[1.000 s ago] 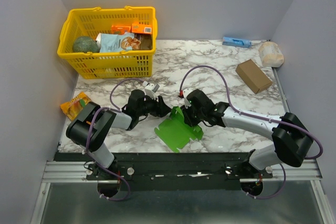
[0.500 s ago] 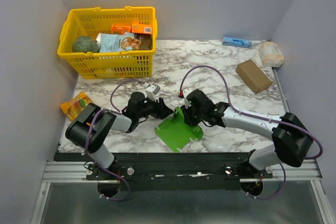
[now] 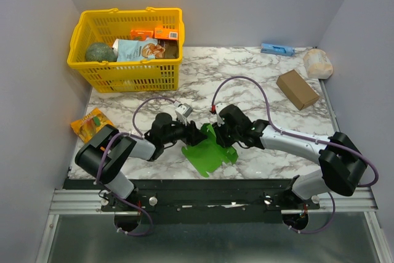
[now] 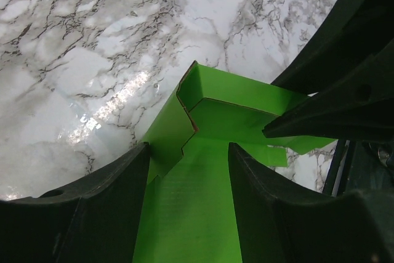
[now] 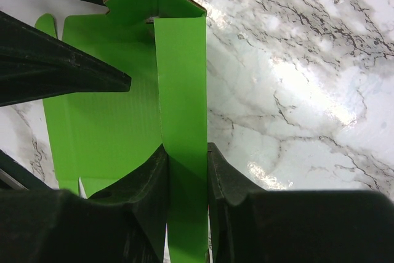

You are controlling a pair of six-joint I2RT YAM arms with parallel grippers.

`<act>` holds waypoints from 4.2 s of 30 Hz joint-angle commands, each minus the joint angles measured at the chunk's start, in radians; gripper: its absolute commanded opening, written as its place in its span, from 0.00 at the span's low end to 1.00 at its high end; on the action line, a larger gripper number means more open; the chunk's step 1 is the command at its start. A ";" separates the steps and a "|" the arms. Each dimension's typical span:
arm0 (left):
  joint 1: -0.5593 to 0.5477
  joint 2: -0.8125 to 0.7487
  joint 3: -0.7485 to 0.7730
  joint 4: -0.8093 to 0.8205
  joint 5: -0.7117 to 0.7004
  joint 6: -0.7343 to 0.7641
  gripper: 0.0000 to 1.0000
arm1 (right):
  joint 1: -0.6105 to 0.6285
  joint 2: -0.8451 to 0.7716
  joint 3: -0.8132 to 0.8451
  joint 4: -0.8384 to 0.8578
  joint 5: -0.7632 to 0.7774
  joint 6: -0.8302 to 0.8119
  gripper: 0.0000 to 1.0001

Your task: Fold the paper box

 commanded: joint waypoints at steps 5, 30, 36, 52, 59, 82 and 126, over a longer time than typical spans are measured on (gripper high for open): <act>-0.015 -0.052 0.022 -0.013 -0.067 0.076 0.59 | -0.002 -0.001 0.000 0.002 0.028 0.002 0.34; -0.046 -0.112 0.078 -0.101 -0.062 0.107 0.53 | 0.000 -0.003 0.011 -0.003 0.008 -0.059 0.35; -0.045 -0.077 0.118 -0.059 -0.022 0.067 0.53 | 0.000 -0.006 0.008 -0.003 0.003 -0.067 0.35; -0.046 0.015 0.163 -0.081 0.007 0.053 0.44 | 0.000 -0.009 0.011 -0.004 0.017 -0.076 0.35; -0.061 0.028 0.144 -0.068 -0.003 0.035 0.31 | 0.003 0.006 0.026 -0.001 0.029 -0.088 0.37; -0.150 -0.129 -0.074 -0.024 -0.346 0.007 0.15 | 0.006 -0.328 -0.042 -0.097 0.131 0.466 0.79; -0.227 -0.376 -0.203 -0.050 -0.559 0.029 0.16 | -0.002 -0.273 -0.306 0.511 0.241 1.194 0.71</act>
